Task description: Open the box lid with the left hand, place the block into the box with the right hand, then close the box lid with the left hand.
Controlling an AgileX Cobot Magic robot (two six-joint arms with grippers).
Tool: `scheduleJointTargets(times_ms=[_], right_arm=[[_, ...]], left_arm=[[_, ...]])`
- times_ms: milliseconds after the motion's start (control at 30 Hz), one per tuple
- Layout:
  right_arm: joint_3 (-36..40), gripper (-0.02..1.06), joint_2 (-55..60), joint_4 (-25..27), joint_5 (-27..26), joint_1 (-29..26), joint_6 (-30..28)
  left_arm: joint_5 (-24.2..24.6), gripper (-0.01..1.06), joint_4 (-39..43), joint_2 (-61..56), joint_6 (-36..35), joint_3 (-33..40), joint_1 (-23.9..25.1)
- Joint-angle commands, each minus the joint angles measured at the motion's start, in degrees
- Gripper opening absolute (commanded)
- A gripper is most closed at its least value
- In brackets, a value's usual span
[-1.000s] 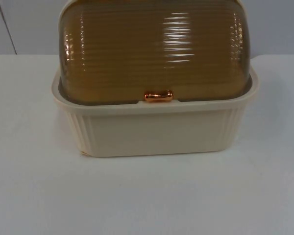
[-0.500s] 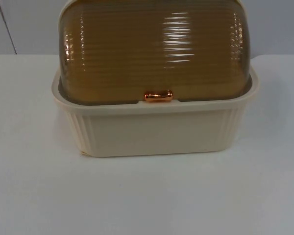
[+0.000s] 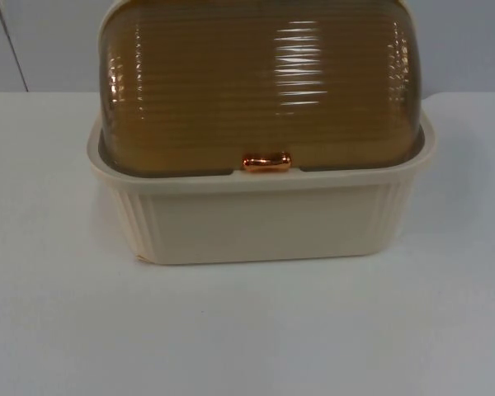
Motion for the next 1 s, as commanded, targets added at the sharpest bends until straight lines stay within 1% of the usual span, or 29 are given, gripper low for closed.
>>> scheduleJointTargets(times_ms=[0,67,100,167,200,267,400,467,500,567,633,700,800,967], right_arm=[[2.7,1.05,0.0,0.4,0.0,0.3,0.9],[5.9,1.05,0.0,0.4,1.1,0.3,2.1],[5.9,1.05,0.0,0.4,1.1,0.3,2.1],[9.8,1.05,0.0,0.2,2.6,0.3,3.1],[11.6,1.05,0.0,0.2,2.8,0.3,3.4],[12.1,1.05,0.0,0.2,2.9,0.3,3.8],[18.3,1.05,0.0,0.2,3.4,0.3,4.3],[19.6,1.05,0.0,0.2,3.8,0.3,4.3],[20.7,1.05,0.0,0.2,4.5,0.3,4.3],[22.7,1.05,0.0,0.2,5.5,0.3,4.3],[24.5,1.05,0.0,0.2,5.6,0.3,4.8],[24.8,1.05,0.0,0.2,5.4,0.3,5.3],[26.8,1.05,0.0,0.0,4.8,0.3,5.4],[29.0,1.05,0.0,0.0,4.7,0.3,5.4]], left_arm=[[1.5,1.01,3.7,0.0,-7.1,2.2,-0.3],[2.6,1.01,8.0,0.0,-11.9,6.0,-0.3],[2.6,1.01,8.0,0.0,-11.9,6.0,-0.3],[4.0,1.01,10.2,0.0,-12.7,10.1,-0.3],[4.5,1.01,10.2,0.0,-12.7,11.7,-0.3],[4.9,1.01,10.0,0.0,-12.7,12.4,-0.3],[6.0,1.01,7.4,0.0,-12.7,17.7,-0.3],[6.4,1.01,6.8,0.0,-12.2,18.9,-0.3],[7.2,1.01,6.2,0.0,-10.8,20.1,-0.3],[8.6,1.01,3.1,0.0,-6.6,22.5,-0.4],[8.5,1.01,-0.7,0.0,-4.8,25.0,-0.6],[8.2,1.01,-0.7,0.0,-4.8,26.0,-0.6],[9.4,1.01,0.5,0.0,-4.9,27.3,-0.6],[9.4,1.01,1.0,0.0,-5.3,27.3,-0.7]])
